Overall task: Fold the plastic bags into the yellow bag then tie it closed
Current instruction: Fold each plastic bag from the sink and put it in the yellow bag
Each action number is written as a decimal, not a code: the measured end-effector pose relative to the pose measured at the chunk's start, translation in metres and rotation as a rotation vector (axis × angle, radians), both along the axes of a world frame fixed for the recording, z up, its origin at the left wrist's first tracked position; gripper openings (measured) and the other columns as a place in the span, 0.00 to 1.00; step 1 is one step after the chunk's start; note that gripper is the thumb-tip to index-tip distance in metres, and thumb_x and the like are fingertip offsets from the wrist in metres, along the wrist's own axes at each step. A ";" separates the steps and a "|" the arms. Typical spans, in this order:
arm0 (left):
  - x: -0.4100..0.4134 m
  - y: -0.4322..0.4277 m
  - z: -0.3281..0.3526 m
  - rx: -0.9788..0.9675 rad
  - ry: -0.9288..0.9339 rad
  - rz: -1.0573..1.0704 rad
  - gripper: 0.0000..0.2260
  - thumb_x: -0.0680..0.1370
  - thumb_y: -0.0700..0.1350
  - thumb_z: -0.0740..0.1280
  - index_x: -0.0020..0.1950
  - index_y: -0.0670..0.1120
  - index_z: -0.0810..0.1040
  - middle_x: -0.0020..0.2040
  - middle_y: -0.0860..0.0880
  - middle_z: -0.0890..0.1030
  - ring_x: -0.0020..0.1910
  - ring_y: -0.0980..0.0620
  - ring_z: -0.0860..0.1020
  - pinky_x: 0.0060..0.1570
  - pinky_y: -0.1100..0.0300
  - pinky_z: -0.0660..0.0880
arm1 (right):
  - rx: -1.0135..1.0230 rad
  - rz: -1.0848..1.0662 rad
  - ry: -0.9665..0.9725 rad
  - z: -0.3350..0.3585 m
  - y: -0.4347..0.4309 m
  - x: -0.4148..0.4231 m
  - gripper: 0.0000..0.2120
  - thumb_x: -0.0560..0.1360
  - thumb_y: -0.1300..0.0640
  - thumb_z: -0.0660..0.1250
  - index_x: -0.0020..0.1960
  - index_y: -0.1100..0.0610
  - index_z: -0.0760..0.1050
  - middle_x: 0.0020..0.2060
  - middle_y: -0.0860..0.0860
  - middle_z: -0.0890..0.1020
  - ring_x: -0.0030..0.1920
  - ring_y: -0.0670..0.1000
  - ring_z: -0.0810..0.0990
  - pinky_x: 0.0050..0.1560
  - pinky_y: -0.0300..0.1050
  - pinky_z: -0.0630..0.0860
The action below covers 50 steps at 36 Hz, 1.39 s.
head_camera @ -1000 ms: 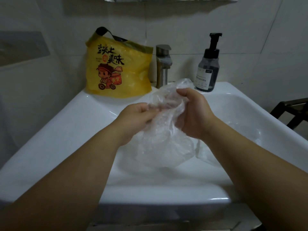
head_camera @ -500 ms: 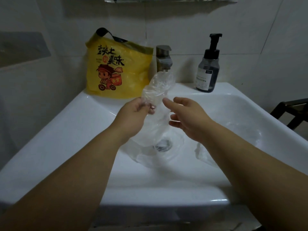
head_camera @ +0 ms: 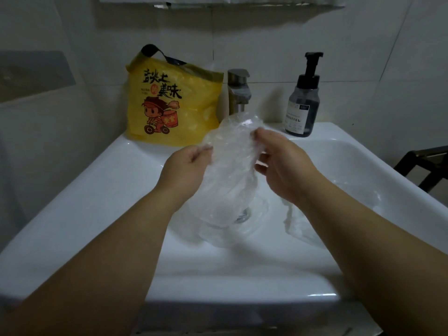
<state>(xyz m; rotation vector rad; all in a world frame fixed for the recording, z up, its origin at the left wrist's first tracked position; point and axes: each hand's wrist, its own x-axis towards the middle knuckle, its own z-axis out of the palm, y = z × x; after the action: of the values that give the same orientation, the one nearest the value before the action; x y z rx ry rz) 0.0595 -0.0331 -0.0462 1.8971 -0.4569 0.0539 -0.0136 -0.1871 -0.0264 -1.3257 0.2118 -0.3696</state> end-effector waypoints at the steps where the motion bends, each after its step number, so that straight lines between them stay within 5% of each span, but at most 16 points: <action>1: 0.001 0.001 0.000 0.006 0.006 0.012 0.13 0.80 0.56 0.63 0.44 0.49 0.79 0.41 0.54 0.78 0.41 0.55 0.75 0.44 0.60 0.71 | 0.025 -0.035 -0.019 0.001 -0.001 -0.001 0.06 0.78 0.53 0.65 0.44 0.53 0.77 0.54 0.50 0.81 0.61 0.53 0.75 0.68 0.55 0.67; 4: 0.001 0.000 0.001 0.012 0.019 -0.001 0.20 0.77 0.60 0.65 0.47 0.42 0.79 0.43 0.47 0.78 0.43 0.51 0.76 0.45 0.57 0.71 | 0.118 -0.042 -0.073 0.006 0.000 -0.003 0.04 0.76 0.51 0.68 0.47 0.51 0.75 0.60 0.51 0.77 0.66 0.55 0.71 0.71 0.59 0.63; 7: -0.007 -0.002 0.007 0.018 0.068 -0.052 0.24 0.76 0.61 0.65 0.45 0.39 0.79 0.36 0.46 0.74 0.36 0.51 0.72 0.38 0.58 0.67 | 0.141 0.163 -0.089 0.005 0.000 -0.005 0.20 0.75 0.48 0.68 0.64 0.52 0.72 0.65 0.55 0.75 0.65 0.59 0.74 0.67 0.60 0.70; 10: -0.013 -0.003 0.010 -0.129 0.195 -0.186 0.13 0.76 0.57 0.68 0.39 0.48 0.80 0.39 0.48 0.80 0.40 0.49 0.78 0.46 0.53 0.75 | 0.075 0.281 -0.135 0.001 0.006 -0.007 0.23 0.77 0.63 0.65 0.70 0.50 0.66 0.60 0.59 0.78 0.57 0.60 0.81 0.56 0.57 0.78; 13: -0.012 -0.002 0.013 -0.252 0.286 -0.256 0.06 0.78 0.50 0.67 0.44 0.50 0.80 0.40 0.54 0.83 0.43 0.53 0.80 0.52 0.53 0.77 | 0.012 0.223 -0.137 -0.002 0.010 -0.007 0.31 0.74 0.74 0.63 0.70 0.48 0.65 0.57 0.59 0.78 0.53 0.60 0.82 0.51 0.55 0.81; 20: 0.000 0.007 0.025 -0.715 0.626 -0.227 0.08 0.81 0.47 0.63 0.44 0.48 0.76 0.35 0.53 0.79 0.32 0.58 0.78 0.33 0.64 0.80 | -0.047 0.134 -0.131 -0.001 0.001 -0.007 0.33 0.71 0.70 0.70 0.70 0.48 0.67 0.51 0.55 0.83 0.49 0.58 0.84 0.51 0.57 0.81; 22: -0.003 0.008 0.028 -0.724 0.678 -0.239 0.11 0.82 0.48 0.60 0.41 0.48 0.73 0.24 0.54 0.75 0.20 0.60 0.73 0.18 0.69 0.70 | -0.064 0.180 -0.099 -0.002 0.000 -0.006 0.34 0.71 0.69 0.70 0.71 0.48 0.66 0.53 0.56 0.83 0.50 0.58 0.84 0.53 0.58 0.80; 25: 0.003 0.016 0.030 -0.741 0.715 -0.229 0.15 0.81 0.52 0.62 0.35 0.50 0.69 0.18 0.56 0.66 0.13 0.61 0.63 0.11 0.69 0.58 | -0.064 0.200 -0.058 -0.003 -0.001 -0.003 0.37 0.69 0.69 0.71 0.73 0.48 0.64 0.57 0.56 0.81 0.54 0.58 0.82 0.56 0.59 0.78; 29: 0.012 0.024 0.026 -0.807 0.710 -0.192 0.12 0.77 0.55 0.66 0.45 0.47 0.80 0.29 0.53 0.80 0.24 0.58 0.78 0.22 0.68 0.71 | -0.025 0.171 -0.071 -0.002 -0.009 -0.003 0.32 0.71 0.69 0.71 0.69 0.47 0.68 0.56 0.55 0.82 0.53 0.57 0.83 0.53 0.56 0.80; 33: 0.008 0.022 0.019 -0.489 0.710 -0.344 0.22 0.67 0.55 0.71 0.59 0.47 0.80 0.45 0.48 0.84 0.40 0.52 0.83 0.36 0.58 0.80 | 0.032 0.194 -0.060 -0.003 -0.015 -0.006 0.27 0.73 0.67 0.69 0.68 0.50 0.69 0.55 0.56 0.83 0.51 0.58 0.84 0.50 0.53 0.81; 37: 0.005 0.014 0.019 -0.533 0.542 -0.288 0.12 0.72 0.42 0.71 0.54 0.43 0.79 0.37 0.51 0.83 0.37 0.56 0.80 0.34 0.66 0.78 | 0.064 0.159 -0.030 -0.004 -0.014 -0.006 0.28 0.73 0.66 0.70 0.69 0.51 0.68 0.56 0.57 0.82 0.51 0.57 0.84 0.52 0.54 0.80; 40: 0.009 0.016 0.021 -0.616 0.486 -0.248 0.29 0.71 0.40 0.72 0.70 0.42 0.69 0.42 0.52 0.84 0.40 0.58 0.80 0.44 0.65 0.79 | 0.206 -0.008 -0.009 -0.001 -0.019 -0.004 0.33 0.72 0.64 0.71 0.74 0.54 0.63 0.59 0.58 0.79 0.51 0.56 0.84 0.54 0.55 0.80; 44: 0.002 0.014 0.022 -0.538 0.367 -0.224 0.28 0.79 0.39 0.66 0.76 0.52 0.60 0.45 0.52 0.84 0.40 0.58 0.79 0.48 0.62 0.76 | 0.266 -0.081 0.024 0.002 -0.023 -0.006 0.22 0.74 0.57 0.71 0.66 0.59 0.72 0.56 0.59 0.81 0.52 0.58 0.83 0.55 0.55 0.79; 46: 0.002 0.013 0.021 -0.536 0.380 -0.256 0.29 0.81 0.44 0.63 0.78 0.57 0.53 0.57 0.53 0.81 0.49 0.57 0.81 0.57 0.54 0.76 | 0.271 -0.041 0.034 0.005 -0.020 -0.009 0.13 0.76 0.55 0.68 0.59 0.57 0.74 0.57 0.58 0.81 0.52 0.57 0.83 0.52 0.52 0.80; 48: 0.004 0.015 0.021 -0.557 0.426 -0.300 0.29 0.82 0.48 0.61 0.78 0.62 0.50 0.69 0.55 0.72 0.55 0.55 0.81 0.59 0.48 0.76 | 0.282 -0.008 0.020 0.005 -0.020 -0.008 0.18 0.78 0.57 0.64 0.67 0.53 0.68 0.62 0.56 0.76 0.54 0.56 0.81 0.51 0.50 0.79; 50: 0.005 0.017 0.021 -0.530 0.435 -0.308 0.28 0.82 0.48 0.61 0.77 0.64 0.53 0.69 0.57 0.71 0.58 0.55 0.79 0.55 0.51 0.77 | 0.256 -0.003 0.001 0.005 -0.017 -0.009 0.29 0.78 0.63 0.61 0.75 0.46 0.58 0.62 0.55 0.71 0.54 0.55 0.79 0.49 0.49 0.78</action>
<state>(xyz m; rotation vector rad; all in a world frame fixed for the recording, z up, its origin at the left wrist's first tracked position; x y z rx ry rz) 0.0649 -0.0163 -0.0251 1.2549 -0.3824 -0.3981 -0.0223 -0.2043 -0.0214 -1.0732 0.2533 -0.3323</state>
